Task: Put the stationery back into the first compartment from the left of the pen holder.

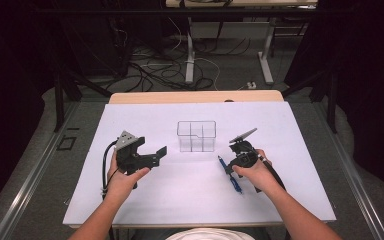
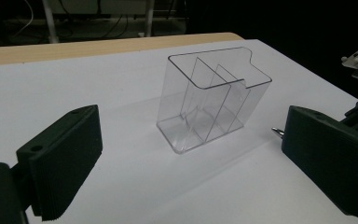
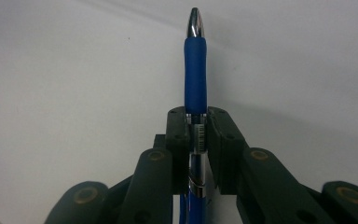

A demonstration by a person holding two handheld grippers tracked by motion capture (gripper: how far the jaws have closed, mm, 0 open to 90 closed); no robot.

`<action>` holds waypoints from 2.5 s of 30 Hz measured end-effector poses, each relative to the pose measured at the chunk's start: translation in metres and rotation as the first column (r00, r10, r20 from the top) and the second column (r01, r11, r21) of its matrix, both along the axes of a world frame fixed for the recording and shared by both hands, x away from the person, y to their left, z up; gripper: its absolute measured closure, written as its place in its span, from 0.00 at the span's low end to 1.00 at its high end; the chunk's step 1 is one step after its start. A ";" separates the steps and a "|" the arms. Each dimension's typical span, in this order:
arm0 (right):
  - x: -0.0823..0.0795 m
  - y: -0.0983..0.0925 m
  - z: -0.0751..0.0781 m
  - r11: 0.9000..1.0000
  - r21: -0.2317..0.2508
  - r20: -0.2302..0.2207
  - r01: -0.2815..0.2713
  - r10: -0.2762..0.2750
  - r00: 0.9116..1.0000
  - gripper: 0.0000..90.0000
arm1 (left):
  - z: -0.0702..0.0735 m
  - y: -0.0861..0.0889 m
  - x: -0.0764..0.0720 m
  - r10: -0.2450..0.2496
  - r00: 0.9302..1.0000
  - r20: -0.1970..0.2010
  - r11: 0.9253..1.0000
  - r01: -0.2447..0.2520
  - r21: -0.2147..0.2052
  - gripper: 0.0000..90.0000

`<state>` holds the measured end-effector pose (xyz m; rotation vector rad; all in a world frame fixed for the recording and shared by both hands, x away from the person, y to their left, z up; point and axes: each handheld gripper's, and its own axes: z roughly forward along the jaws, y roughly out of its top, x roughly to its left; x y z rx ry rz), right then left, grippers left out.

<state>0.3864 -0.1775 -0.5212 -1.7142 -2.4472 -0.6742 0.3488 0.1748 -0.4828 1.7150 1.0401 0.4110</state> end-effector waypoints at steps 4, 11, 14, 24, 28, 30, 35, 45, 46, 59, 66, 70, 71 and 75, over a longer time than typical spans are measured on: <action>-0.001 -0.002 0.002 0.999 0.049 0.035 0.005 -0.007 0.999 0.89 | 0.000 0.000 0.000 0.005 1.000 -0.002 1.000 -0.005 -0.005 0.06; -0.004 -0.002 0.007 0.995 0.100 0.117 -0.030 0.018 0.993 0.89 | -0.001 0.000 0.000 0.003 1.000 0.005 1.000 -0.003 0.018 0.06; -0.006 0.000 0.011 0.992 0.115 0.164 -0.043 0.024 0.986 0.89 | -0.002 0.000 0.001 0.012 1.000 0.001 1.000 -0.012 0.005 0.05; -0.015 0.002 0.023 0.985 0.154 0.320 -0.072 0.019 0.947 0.89 | -0.003 0.001 0.002 0.028 1.000 -0.012 0.999 -0.028 0.019 0.03; -0.018 0.005 0.028 0.983 0.163 0.380 -0.081 0.013 0.925 0.89 | -0.004 0.001 0.003 0.040 0.999 -0.022 0.999 -0.040 0.015 0.01; -0.019 0.006 0.031 0.982 0.164 0.407 -0.089 0.015 0.913 0.89 | -0.005 0.001 0.003 0.041 0.999 -0.022 0.999 -0.041 0.015 0.01; -0.018 0.011 0.036 0.980 0.171 0.470 -0.103 0.011 0.883 0.89 | -0.006 0.001 0.004 0.047 0.998 -0.029 0.999 -0.046 0.015 0.00; -0.016 0.026 0.041 0.975 0.182 0.546 -0.131 0.010 0.838 0.89 | -0.009 0.003 0.005 0.060 0.997 -0.054 0.998 -0.059 0.022 0.00; -0.015 0.028 0.042 0.975 0.181 0.546 -0.132 0.012 0.838 0.89 | -0.010 0.003 0.005 0.059 0.997 -0.056 0.998 -0.058 0.023 0.00; 0.000 0.058 0.056 0.966 0.213 0.610 -0.147 -0.014 0.793 0.89 | -0.009 0.005 0.004 0.052 0.998 -0.030 0.998 -0.052 0.027 0.00; 0.009 0.074 0.072 0.966 0.211 0.641 -0.149 -0.021 0.767 0.89 | -0.009 0.006 0.003 0.045 0.999 -0.016 0.999 -0.045 0.030 0.00; 0.017 0.079 0.081 0.965 0.220 0.650 -0.141 -0.038 0.759 0.89 | -0.009 0.006 0.004 0.049 0.999 -0.019 0.998 -0.049 0.031 0.00; 0.019 0.081 0.083 0.965 0.225 0.652 -0.136 -0.045 0.757 0.89 | -0.009 0.007 0.003 0.050 0.998 -0.023 0.998 -0.049 0.032 0.00; 0.026 0.086 0.091 0.966 0.226 0.660 -0.126 -0.057 0.749 0.89 | -0.009 0.008 0.004 0.057 0.998 -0.028 0.998 -0.056 0.031 0.00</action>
